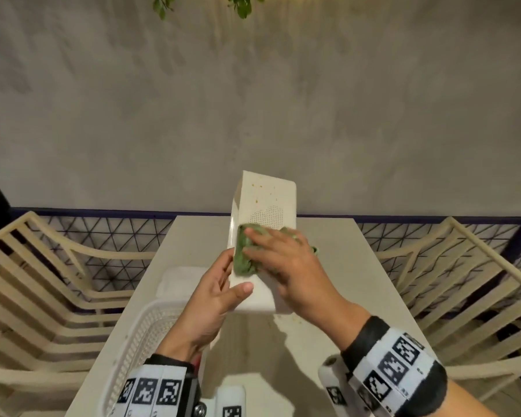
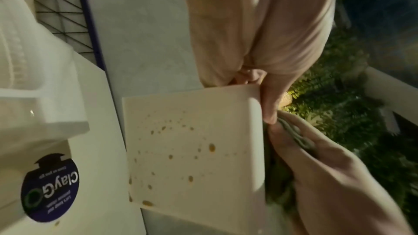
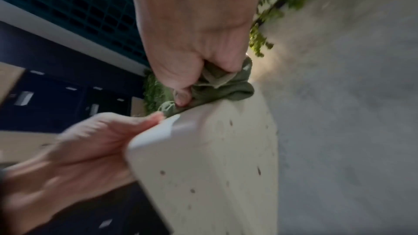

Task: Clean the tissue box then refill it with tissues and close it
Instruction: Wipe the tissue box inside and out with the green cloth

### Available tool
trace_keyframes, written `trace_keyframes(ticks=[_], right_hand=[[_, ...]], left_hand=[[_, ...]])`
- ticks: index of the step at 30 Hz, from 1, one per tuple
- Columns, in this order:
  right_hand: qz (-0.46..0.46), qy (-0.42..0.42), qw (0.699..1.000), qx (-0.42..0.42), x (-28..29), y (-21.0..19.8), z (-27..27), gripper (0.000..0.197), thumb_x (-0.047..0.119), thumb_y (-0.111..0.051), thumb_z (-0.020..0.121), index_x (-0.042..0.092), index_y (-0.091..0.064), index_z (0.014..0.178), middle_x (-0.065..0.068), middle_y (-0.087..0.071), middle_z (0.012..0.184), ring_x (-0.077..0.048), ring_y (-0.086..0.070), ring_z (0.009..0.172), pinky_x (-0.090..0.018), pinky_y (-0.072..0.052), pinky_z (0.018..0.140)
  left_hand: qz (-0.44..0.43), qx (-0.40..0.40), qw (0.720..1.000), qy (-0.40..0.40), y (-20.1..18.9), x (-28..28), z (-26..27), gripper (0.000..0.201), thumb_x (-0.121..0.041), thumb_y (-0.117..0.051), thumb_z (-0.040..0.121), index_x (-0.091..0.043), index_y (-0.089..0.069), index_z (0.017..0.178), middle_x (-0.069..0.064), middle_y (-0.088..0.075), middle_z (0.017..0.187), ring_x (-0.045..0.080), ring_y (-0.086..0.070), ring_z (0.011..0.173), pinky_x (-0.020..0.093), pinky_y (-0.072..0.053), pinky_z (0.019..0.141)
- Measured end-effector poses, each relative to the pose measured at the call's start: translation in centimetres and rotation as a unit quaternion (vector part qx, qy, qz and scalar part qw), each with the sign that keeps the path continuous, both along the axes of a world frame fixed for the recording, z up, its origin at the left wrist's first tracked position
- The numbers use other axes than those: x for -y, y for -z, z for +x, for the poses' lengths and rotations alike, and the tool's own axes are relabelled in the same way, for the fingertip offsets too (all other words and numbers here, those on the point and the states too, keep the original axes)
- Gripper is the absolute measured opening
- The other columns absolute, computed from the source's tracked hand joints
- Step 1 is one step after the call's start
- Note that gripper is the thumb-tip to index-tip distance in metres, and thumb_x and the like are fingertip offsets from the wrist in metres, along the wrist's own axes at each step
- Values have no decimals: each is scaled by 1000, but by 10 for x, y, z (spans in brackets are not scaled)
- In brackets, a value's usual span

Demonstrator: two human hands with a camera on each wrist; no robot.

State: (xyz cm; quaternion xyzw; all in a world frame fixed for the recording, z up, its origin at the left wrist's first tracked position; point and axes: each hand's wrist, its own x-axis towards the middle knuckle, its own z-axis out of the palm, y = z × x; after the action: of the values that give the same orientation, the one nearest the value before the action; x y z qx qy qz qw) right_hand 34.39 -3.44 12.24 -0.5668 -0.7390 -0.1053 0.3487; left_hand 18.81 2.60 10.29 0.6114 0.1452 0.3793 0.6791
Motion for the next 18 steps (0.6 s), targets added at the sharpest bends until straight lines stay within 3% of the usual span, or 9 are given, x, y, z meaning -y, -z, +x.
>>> trace_keyframes(ticks=[2,4,6,9,11,14,16,18], right_hand=[[-3,-50,997,61,5,6,7,35,10,-59,81,18,-65,114,-1,-56,134,-23,-47,126,-43,-31,100],[1,-20,1000,18,-2,-4,24,32,12,-62,81,18,-67,112,-1,-57,132,-19,-45,126,-48,-36,97],[21,36,999,-12,-7,-16,18,34,24,-50,81,17,-70,107,-2,-61,127,-19,-48,121,-43,-33,97],[17,-38,995,86,1,7,0,34,14,-57,78,21,-67,109,1,-59,130,-20,-46,122,-34,-26,97],[11,-45,994,102,7,10,16,38,8,-63,77,25,-63,111,6,-55,133,-18,-45,122,-36,-29,95],[52,54,997,28,-5,-11,23,34,7,-63,75,19,-68,107,0,-60,128,-17,-46,113,-36,-31,87],[57,15,996,73,-3,-2,2,31,9,-54,79,14,-69,105,-5,-62,126,-21,-46,113,-34,-28,90],[38,-49,989,134,9,14,3,33,11,-48,83,18,-66,110,-3,-59,130,-22,-45,118,-35,-29,92]], left_hand=[[19,-6,1000,-5,1,-3,-4,56,-5,-68,66,-16,-54,119,-8,-68,115,4,-61,108,13,-47,83],[33,-19,999,5,4,-3,-4,59,-17,-71,64,-14,-55,121,-1,-67,117,10,-61,110,17,-48,85],[19,-15,1000,0,5,0,0,59,-21,-71,62,-15,-57,119,0,-69,114,11,-62,107,19,-49,83],[29,-7,999,-32,1,-4,-2,50,-21,-72,61,-27,-64,110,-5,-69,113,9,-62,108,21,-50,84],[45,-29,998,-28,1,-3,-4,45,-16,-71,66,-28,-64,109,-6,-69,111,9,-62,107,24,-50,84],[27,-38,999,-24,4,3,3,44,-3,-60,71,-19,-60,112,-6,-71,103,7,-64,98,20,-49,79],[27,-23,998,-44,2,4,5,44,4,-62,71,-20,-62,108,-6,-72,101,6,-64,96,17,-50,75],[29,-20,998,-55,1,2,3,45,4,-65,68,-22,-64,104,-7,-72,99,5,-65,94,18,-52,72]])
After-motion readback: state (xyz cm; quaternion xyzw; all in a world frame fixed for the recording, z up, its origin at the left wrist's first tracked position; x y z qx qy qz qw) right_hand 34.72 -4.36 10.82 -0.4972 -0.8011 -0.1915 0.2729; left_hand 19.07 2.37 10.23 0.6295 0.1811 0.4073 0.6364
